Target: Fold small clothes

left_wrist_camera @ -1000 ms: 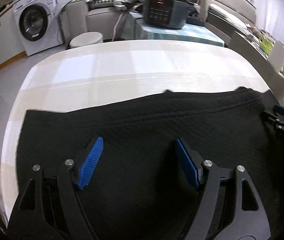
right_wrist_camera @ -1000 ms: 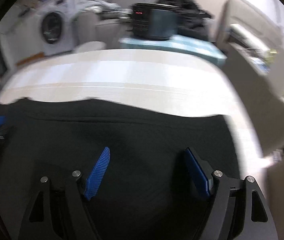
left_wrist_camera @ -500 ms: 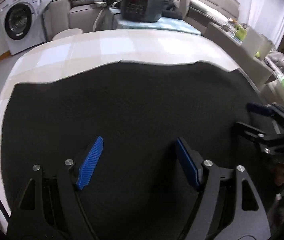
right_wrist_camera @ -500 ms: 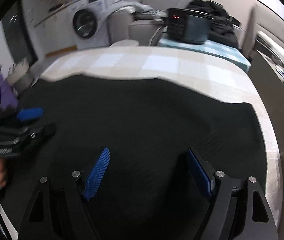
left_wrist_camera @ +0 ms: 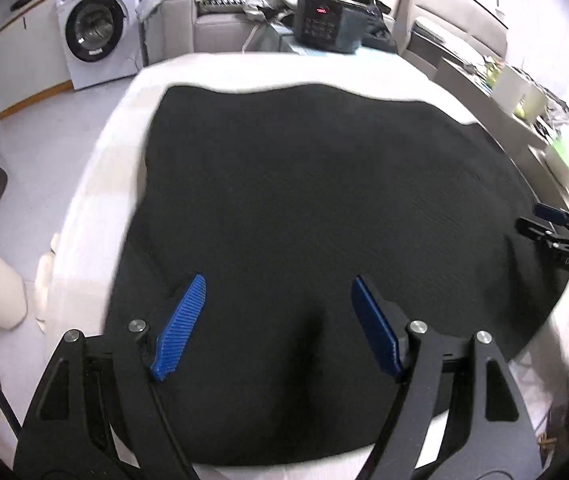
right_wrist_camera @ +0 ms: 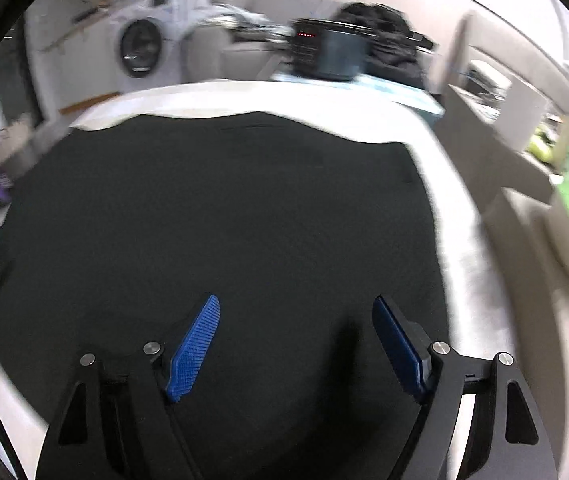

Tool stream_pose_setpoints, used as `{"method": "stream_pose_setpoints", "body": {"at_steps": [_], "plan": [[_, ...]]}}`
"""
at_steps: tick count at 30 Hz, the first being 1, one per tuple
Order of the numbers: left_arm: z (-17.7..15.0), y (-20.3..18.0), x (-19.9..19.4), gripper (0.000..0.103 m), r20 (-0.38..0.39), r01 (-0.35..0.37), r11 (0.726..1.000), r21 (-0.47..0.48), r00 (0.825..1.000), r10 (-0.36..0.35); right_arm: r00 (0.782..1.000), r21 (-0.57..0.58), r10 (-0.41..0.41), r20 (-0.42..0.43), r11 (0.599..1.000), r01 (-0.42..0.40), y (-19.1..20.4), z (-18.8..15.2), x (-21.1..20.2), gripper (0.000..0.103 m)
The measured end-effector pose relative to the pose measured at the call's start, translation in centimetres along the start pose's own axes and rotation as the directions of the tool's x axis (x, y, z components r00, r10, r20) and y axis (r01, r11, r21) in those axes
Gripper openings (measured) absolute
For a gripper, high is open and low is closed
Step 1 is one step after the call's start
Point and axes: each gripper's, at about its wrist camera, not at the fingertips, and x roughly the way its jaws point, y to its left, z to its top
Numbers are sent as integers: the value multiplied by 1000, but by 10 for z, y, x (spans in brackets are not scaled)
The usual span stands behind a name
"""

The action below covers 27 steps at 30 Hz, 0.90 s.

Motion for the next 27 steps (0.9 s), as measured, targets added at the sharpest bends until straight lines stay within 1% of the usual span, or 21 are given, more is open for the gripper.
{"method": "stream_pose_setpoints", "body": {"at_steps": [1, 2, 3, 4, 5, 6, 7, 8, 10, 11, 12, 14, 16, 19, 20, 22, 24, 25, 26, 27], "plan": [[-8, -1, 1, 73, -20, -15, 1000, 6, 1000, 16, 999, -26, 43, -12, 999, -43, 12, -6, -1, 81], [-15, 1, 1, 73, -30, -32, 999, 10, 999, 32, 998, -44, 62, -25, 997, -63, 16, -10, -4, 81], [-23, 4, -2, 73, -27, -39, 999, 12, 999, 39, 997, -78, 64, -40, 995, -67, 24, -16, -1, 81], [-29, 5, -8, 73, -13, -28, 1000, 12, 1000, 28, 998, -111, 35, -48, 993, -40, 28, -23, 0, 81], [-36, 5, -14, 73, -1, -21, 1000, 20, 1000, 21, 999, -118, 38, -30, 992, -41, 29, -30, -3, 81], [-44, 4, -22, 74, 5, -37, 999, 32, 999, 37, 999, -110, 43, -28, 993, -46, 26, -34, -6, 81], [-52, 5, -31, 74, 6, -83, 996, 33, 997, 83, 999, -94, 34, -33, 995, -37, 20, -38, -10, 81], [-60, 9, -37, 74, 4, -110, 994, 22, 994, 110, 1000, -84, -1, -28, 996, -1, 15, -40, -12, 81], [-74, 17, -50, 74, -2, -114, 993, -21, 994, 114, 993, -85, -117, -32, 990, 114, 5, -48, -16, 81], [-81, 24, -57, 74, -2, -105, 993, -52, 995, 105, 990, -61, -135, -30, 989, 133, -1, -52, -21, 81], [-87, 29, -63, 74, -1, -101, 992, -74, 995, 101, 990, -35, -135, -37, 990, 134, -6, -54, -23, 81], [-99, 42, -77, 74, 5, -110, 985, -131, 994, 112, 990, -2, -139, -29, 990, 139, -8, -58, -31, 81], [-106, 57, -86, 74, 13, -99, 977, -190, 995, 103, 995, 1, -100, 4, 995, 100, -3, -58, -39, 81], [-114, 75, -89, 74, 26, -53, 965, -258, 998, 61, 999, 25, 2, 53, 1000, -3, 13, -58, -55, 81], [-115, 79, -89, 74, 34, -42, 963, -268, 998, 53, 997, 20, 35, 64, 999, -36, 21, -56, -58, 81], [-110, 83, -83, 74, 38, -32, 958, -284, 998, 45, 995, -3, 64, 79, 998, -64, 41, -54, -62, 81], [-104, 85, -75, 74, 44, -9, 956, -292, 999, 23, 993, -21, 95, 76, 995, -94, 56, -46, -58, 81], [-101, 85, -69, 72, 41, -2, 956, -293, 999, 15, 990, -32, 116, 75, 993, -114, 65, -46, -59, 81], [-98, 85, -63, 68, 31, -1, 956, -294, 999, 10, 988, -48, 140, 72, 989, -137, 75, -46, -58, 81], [-94, 84, -60, 67, 46, -9, 959, -284, 999, 22, 986, -59, 150, 71, 988, -146, 82, -46, -59, 81]]}}
